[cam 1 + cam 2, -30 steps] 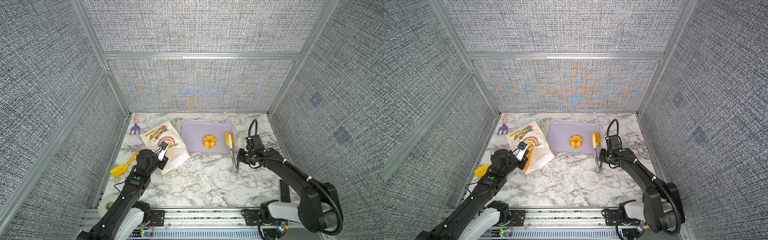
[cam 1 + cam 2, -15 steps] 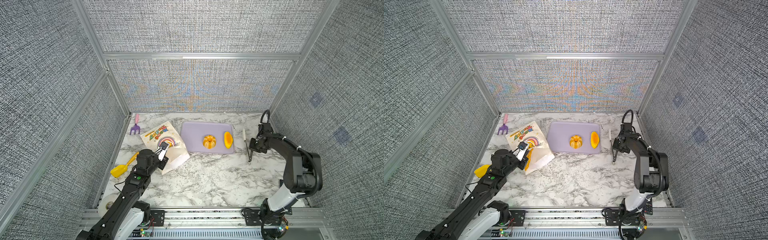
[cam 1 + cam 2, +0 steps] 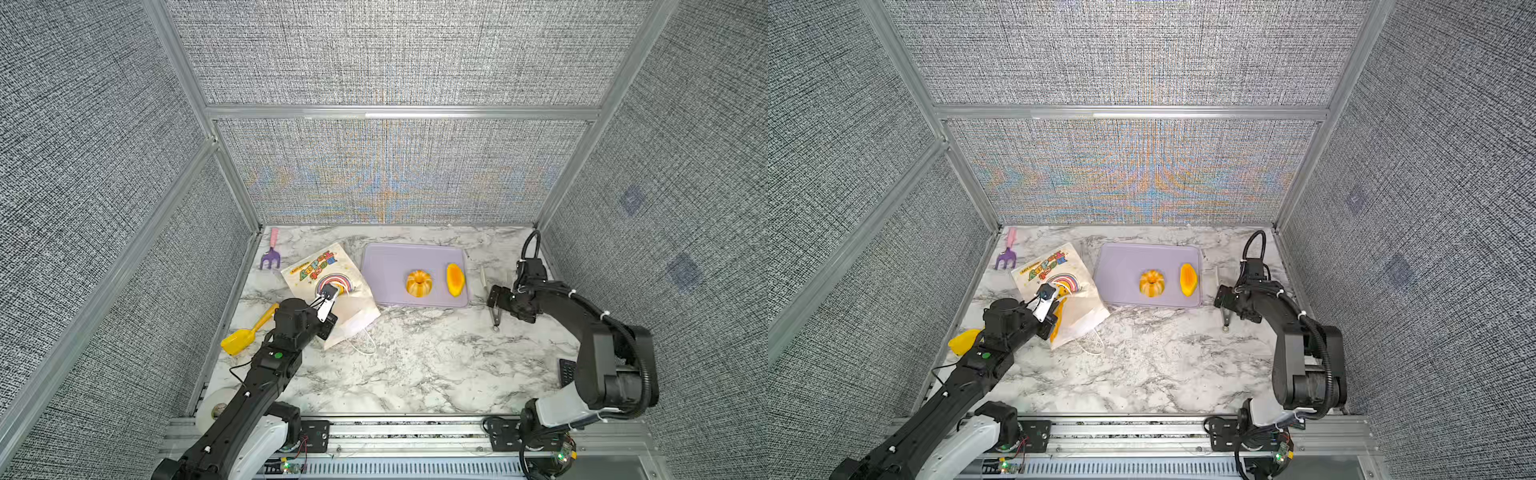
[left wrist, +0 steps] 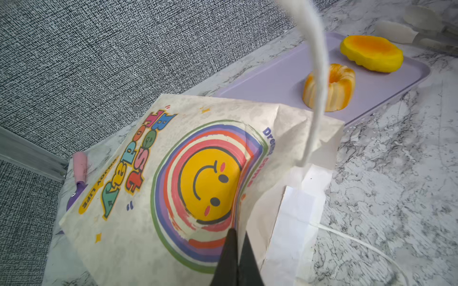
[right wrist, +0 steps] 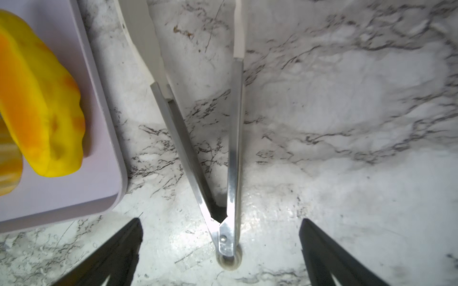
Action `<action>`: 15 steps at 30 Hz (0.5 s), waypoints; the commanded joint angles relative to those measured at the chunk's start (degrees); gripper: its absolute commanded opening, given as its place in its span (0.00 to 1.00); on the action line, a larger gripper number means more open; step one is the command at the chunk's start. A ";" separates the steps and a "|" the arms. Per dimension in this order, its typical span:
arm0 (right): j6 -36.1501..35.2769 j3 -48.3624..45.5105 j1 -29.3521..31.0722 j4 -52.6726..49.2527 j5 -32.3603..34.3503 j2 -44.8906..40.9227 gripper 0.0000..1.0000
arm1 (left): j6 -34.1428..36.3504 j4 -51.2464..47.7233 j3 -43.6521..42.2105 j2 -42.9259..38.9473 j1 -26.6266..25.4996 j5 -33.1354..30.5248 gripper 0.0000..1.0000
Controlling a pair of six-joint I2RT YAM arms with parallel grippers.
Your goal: Take the fake bread out of the paper bag
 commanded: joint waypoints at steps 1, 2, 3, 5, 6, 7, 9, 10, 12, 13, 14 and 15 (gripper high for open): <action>0.45 0.82 0.94 1.92 0.74 2.52 0.99 | -0.14 -0.56 0.36 -0.01 0.02 -0.70 0.00; 0.10 1.15 1.20 2.14 1.42 3.35 0.99 | -0.14 -0.52 0.28 -0.10 0.03 -0.74 0.00; -0.38 1.58 1.41 2.65 2.08 4.11 0.99 | -0.23 -0.42 0.23 -0.11 -0.01 -0.78 0.00; -1.14 2.48 1.60 2.90 3.05 5.71 0.97 | -0.16 -0.47 0.23 -0.02 -0.04 -0.92 0.00; -1.66 2.87 1.78 2.94 3.43 6.30 0.94 | -0.14 -0.48 0.27 0.12 -0.03 -0.98 0.00; -2.18 3.18 1.96 3.20 3.49 6.72 0.91 | -0.14 -0.51 0.34 0.22 -0.06 -0.95 0.00; -3.04 3.60 2.46 3.16 4.11 7.07 0.87 | -0.14 -0.51 0.36 0.33 -0.08 -1.00 0.00; -3.40 3.87 2.66 2.86 4.74 7.46 0.86 | -0.13 -0.49 0.36 0.33 -0.06 -0.96 0.00; -4.30 4.31 3.07 2.69 5.45 8.28 0.83 | -0.05 -0.32 0.36 0.50 -0.05 -1.01 0.00; -4.60 4.51 3.18 2.46 5.74 8.81 0.82 | -0.05 -0.33 0.36 0.59 -0.12 -0.96 0.00; -5.03 4.75 3.33 2.23 6.02 9.49 0.80 | -0.05 -0.40 0.45 0.66 -0.06 -1.04 0.00; -5.26 5.06 3.35 1.80 6.29 10.23 0.78 | -0.05 -0.43 0.45 0.68 -0.06 -0.91 0.00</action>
